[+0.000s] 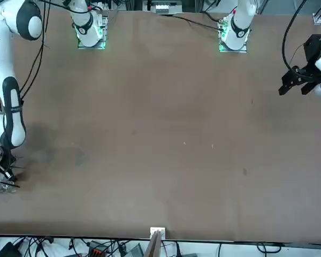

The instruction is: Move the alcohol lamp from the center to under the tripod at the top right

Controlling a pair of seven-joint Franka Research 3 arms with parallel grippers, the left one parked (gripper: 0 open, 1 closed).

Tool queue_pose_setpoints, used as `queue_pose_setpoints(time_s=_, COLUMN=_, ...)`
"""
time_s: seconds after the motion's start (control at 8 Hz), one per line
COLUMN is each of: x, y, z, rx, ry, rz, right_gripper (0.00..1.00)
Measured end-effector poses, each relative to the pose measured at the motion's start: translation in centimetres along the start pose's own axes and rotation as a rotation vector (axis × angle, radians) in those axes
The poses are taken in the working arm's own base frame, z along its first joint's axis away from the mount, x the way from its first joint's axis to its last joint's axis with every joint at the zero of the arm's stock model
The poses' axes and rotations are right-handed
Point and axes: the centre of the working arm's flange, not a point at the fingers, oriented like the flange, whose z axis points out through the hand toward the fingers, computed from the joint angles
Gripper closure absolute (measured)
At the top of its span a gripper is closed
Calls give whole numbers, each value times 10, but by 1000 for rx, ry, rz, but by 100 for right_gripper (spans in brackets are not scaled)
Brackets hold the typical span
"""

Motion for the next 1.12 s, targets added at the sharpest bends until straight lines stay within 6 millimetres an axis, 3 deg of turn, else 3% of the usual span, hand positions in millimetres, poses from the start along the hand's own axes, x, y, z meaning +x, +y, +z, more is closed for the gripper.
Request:
queue_pose_setpoints(time_s=0.5, x=-6, y=-17, z=-3, rx=3, ry=-24, rz=-19, right_gripper=94)
queue_pose_setpoints(time_s=0.62, x=-9, y=-27, z=-13, rx=-4, ry=-72, rz=-31, right_gripper=93)
queue_pose_setpoints(time_s=0.88, x=-10, y=-50, z=-63, rx=-29, ry=-221, rz=-58, right_gripper=89)
queue_pose_setpoints(time_s=1.12, x=-12, y=-75, z=-145, rx=-46, ry=-366, rz=-116, right_gripper=73)
